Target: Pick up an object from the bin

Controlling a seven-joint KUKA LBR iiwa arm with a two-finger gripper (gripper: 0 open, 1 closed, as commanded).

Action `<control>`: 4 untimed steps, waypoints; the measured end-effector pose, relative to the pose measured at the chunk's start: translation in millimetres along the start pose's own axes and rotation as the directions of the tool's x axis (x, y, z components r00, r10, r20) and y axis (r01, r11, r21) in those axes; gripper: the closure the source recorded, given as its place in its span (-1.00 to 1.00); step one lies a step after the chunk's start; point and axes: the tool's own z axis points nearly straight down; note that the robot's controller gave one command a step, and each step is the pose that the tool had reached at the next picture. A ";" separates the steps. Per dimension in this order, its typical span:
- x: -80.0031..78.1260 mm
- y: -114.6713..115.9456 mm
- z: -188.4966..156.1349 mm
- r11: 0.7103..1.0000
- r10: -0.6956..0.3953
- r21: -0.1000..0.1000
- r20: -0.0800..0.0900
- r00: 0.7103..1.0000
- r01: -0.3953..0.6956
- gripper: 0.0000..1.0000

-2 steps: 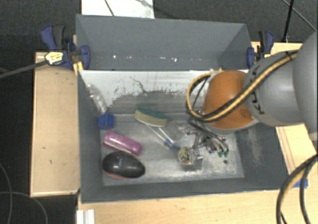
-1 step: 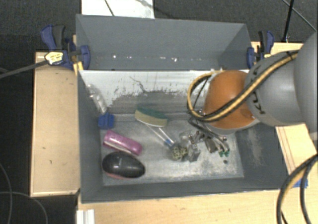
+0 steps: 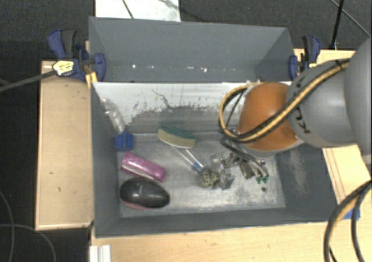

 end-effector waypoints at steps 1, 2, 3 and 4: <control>-11.1 7.2 -125.0 1.000 -0.022 0.002 0.011 1.000 0.022 1.00; -48.2 2.8 -62.4 0.988 0.156 -0.001 0.002 0.988 -0.156 1.00; -48.7 2.6 -64.0 0.988 0.154 0.000 0.005 0.988 -0.154 -1.00; -2.4 25.1 0.5 0.949 0.317 0.000 -0.002 0.949 -0.317 -1.00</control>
Offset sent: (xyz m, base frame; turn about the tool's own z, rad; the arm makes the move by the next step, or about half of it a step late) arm 0.0065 0.0092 0.1196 -0.0240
